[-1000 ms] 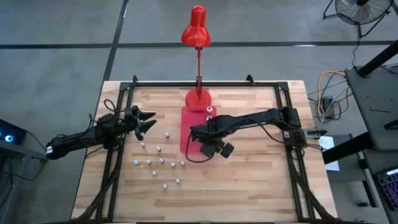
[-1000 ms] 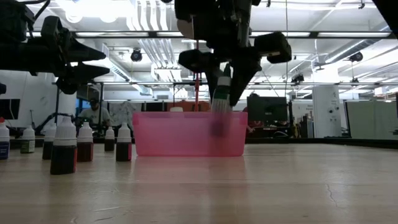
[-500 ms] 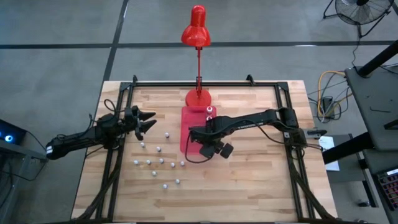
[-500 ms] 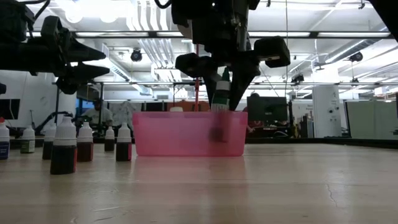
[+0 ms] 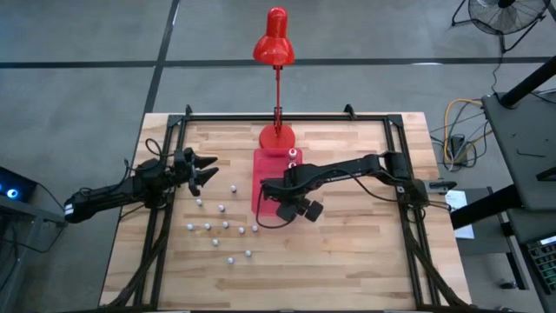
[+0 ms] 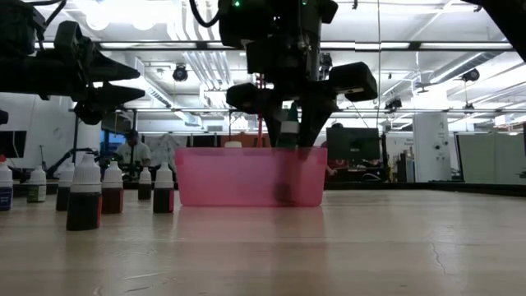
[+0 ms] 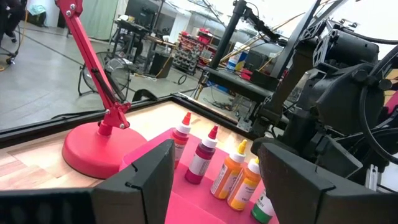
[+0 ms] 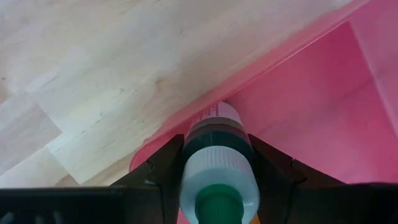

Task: Pick & Place food coloring
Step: Put the big green food coloring bottle into the pink bin

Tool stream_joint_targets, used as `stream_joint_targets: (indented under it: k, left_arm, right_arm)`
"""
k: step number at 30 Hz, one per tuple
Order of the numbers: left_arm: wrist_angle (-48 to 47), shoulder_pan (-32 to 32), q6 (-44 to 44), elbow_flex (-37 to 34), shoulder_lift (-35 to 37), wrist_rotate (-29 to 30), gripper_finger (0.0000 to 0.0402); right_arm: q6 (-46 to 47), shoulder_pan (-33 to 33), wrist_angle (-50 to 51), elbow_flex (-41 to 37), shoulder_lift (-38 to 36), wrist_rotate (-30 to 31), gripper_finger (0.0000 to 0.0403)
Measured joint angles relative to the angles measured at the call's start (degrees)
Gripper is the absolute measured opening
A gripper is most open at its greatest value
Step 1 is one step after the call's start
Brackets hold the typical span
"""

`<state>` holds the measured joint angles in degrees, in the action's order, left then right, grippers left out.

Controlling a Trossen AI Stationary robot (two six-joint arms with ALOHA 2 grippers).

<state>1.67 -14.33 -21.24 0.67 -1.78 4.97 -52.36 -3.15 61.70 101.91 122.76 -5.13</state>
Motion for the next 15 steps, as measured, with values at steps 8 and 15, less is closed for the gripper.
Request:
stream_joint_targets:
  k: [8, 15]
  left_arm:
    - [0.0, 0.0, 0.0, 0.0, 0.0, 0.01, 0.0204]
    - [0.0, 0.01, -0.01, 0.0, 0.0, -0.02, 0.0204]
  right_arm:
    - [0.05, 0.23, 0.03, -0.02, 0.0, 0.38, 0.0143]
    - [1.99, 0.21, 0.05, -0.02, 0.0, 0.75, 0.0177]
